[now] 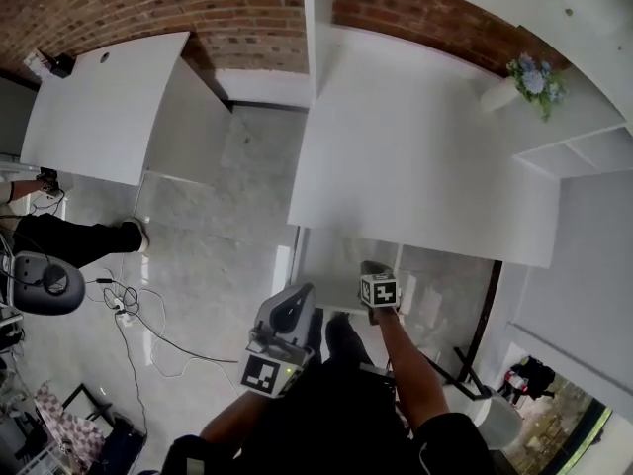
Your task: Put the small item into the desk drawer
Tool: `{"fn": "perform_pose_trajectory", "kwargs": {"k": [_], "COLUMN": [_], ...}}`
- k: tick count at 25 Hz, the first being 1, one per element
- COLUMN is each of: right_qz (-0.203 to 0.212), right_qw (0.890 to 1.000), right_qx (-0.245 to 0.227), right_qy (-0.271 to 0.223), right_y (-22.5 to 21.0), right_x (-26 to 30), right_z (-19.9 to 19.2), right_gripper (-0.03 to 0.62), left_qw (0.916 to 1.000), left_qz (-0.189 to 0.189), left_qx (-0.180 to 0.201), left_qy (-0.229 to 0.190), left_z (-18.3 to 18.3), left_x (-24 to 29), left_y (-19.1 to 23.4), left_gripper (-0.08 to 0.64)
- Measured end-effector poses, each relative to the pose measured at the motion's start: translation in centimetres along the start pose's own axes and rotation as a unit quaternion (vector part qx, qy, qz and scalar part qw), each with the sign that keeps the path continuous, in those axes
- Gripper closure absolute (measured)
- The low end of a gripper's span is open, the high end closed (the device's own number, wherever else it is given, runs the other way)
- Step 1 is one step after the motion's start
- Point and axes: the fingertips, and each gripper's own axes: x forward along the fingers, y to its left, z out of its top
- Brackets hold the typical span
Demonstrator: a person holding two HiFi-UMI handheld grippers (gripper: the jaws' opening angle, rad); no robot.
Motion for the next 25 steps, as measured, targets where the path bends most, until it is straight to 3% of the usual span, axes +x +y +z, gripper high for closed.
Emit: {"fn": "perform_pose_trajectory", "kwargs": {"k": [3,5,8,13,21,25], "right_qz": [0.012,0.013,0.010,0.015,0.037,0.049], "right_qw": [0.999,0.994,0.980,0.948,0.907,0.897], "right_qx": [0.003,0.004,-0.003,-0.014,-0.042,-0.053], "right_qy": [-0.046,-0.104,-0.201,-0.316,-0.417,-0.437], "right_y": [1.4,1.6,2.4,5.1,9.7,10.9], "right_x": [-5.6,-9.4,-15.9,-26.9,-37.8,-39.7], "right_z": [0.8,3.6,7.9,10.4,11.0,10.7], "right_gripper": [0.578,0.578,0.578,0.578,0.578,0.578], "left_qw": [0.9998,0.9989,0.9969,0.9967,0.9965,0.9961], "left_qz": [-0.005,-0.013,-0.021,-0.011,-0.011,-0.012], "left_qx": [0.018,0.038,0.055,0.059,0.062,0.064], "left_qy": [-0.005,-0.022,-0.051,-0.056,-0.055,-0.059], "left_z": [1.1,2.2,4.3,5.1,4.7,4.5], "left_x": [-1.4,-1.4,-1.3,-3.0,-5.1,-5.1], "left_y": [-1.9,-2.6,-3.6,-5.5,-7.4,-7.7], "left_gripper": [0.537,0.537,0.537,0.537,0.537,0.537]}}
